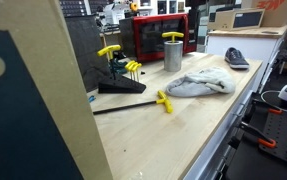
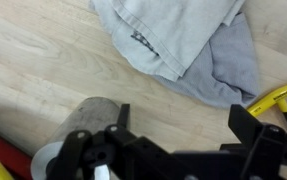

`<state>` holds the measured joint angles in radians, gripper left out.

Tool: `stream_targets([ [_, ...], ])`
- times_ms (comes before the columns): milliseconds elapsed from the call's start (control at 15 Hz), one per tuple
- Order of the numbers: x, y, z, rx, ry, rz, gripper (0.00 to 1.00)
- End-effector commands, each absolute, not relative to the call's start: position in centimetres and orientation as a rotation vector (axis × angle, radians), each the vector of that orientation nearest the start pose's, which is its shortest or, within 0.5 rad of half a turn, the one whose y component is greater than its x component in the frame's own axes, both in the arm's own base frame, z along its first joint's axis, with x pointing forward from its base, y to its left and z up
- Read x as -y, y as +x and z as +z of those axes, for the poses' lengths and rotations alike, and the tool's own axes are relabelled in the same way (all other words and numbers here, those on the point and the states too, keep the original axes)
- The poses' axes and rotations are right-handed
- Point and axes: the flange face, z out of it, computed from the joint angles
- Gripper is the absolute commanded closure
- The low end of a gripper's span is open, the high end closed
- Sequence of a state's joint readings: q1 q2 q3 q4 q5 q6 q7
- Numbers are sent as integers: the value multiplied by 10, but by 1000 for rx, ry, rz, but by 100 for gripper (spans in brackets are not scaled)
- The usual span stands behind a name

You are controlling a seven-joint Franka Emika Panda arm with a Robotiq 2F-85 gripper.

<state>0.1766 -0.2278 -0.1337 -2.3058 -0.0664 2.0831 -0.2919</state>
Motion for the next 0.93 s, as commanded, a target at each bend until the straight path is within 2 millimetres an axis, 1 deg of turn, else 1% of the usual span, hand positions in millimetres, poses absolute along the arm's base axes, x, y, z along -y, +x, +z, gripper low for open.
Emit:
stream_targets([
  [0, -6, 481, 466, 550, -3063, 14, 0],
  [267, 7, 490, 484, 609, -3053, -53, 0],
  [400, 15, 489, 496, 591, -3036, -78, 0],
  [467, 11, 487, 483, 575, -3069, -75, 0],
  [667, 15, 489, 490, 565, -3062, -94, 0],
  [800, 15, 489, 490, 565, -3062, -92, 0],
  [867, 13, 487, 486, 585, -3088, -115, 0],
])
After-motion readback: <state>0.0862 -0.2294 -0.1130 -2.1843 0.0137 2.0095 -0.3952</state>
